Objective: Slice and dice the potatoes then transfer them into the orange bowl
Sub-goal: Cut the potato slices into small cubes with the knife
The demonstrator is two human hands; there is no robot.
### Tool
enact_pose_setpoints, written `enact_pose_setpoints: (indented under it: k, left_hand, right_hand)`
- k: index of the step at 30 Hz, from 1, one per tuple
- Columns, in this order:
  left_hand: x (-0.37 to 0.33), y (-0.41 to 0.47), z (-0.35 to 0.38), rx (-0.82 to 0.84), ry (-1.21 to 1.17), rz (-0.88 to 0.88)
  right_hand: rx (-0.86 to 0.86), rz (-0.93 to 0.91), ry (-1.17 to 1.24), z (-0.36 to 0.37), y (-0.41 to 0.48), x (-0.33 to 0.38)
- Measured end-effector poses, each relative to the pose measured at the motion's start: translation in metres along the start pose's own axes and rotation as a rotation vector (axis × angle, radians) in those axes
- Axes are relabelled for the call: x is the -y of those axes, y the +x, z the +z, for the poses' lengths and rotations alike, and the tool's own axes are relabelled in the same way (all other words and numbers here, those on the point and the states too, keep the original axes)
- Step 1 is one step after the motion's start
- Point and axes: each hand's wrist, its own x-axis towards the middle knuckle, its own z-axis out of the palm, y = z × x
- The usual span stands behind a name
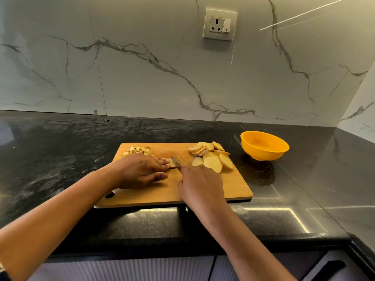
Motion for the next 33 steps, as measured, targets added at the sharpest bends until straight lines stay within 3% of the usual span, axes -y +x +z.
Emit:
enact_pose_setpoints:
  k: [10, 17, 24, 33]
  left_hand:
    - [0.001, 0.001, 0.001, -0.004, -0.008, -0.014]
    - [0.007, -0.007, 0.01, -0.172, -0.168, 0.03]
    - [0.01, -0.009, 0.004, -0.042, 0.027, 0.007]
    - [0.013, -0.006, 0.004, -0.068, -0.043, 0.001]
  right_hand:
    - [-0.03, -0.094, -0.057, 0.0, -0.029, -0.004]
    - [-0.053, -0.051, 0.059, -0.011, -0.029, -0.015]
    - [-0.102, -0.028, 0.15, -0.005, -0.013, -0.003]
    - [0.001, -0.039, 0.002, 0.0, 0.004, 0.017]
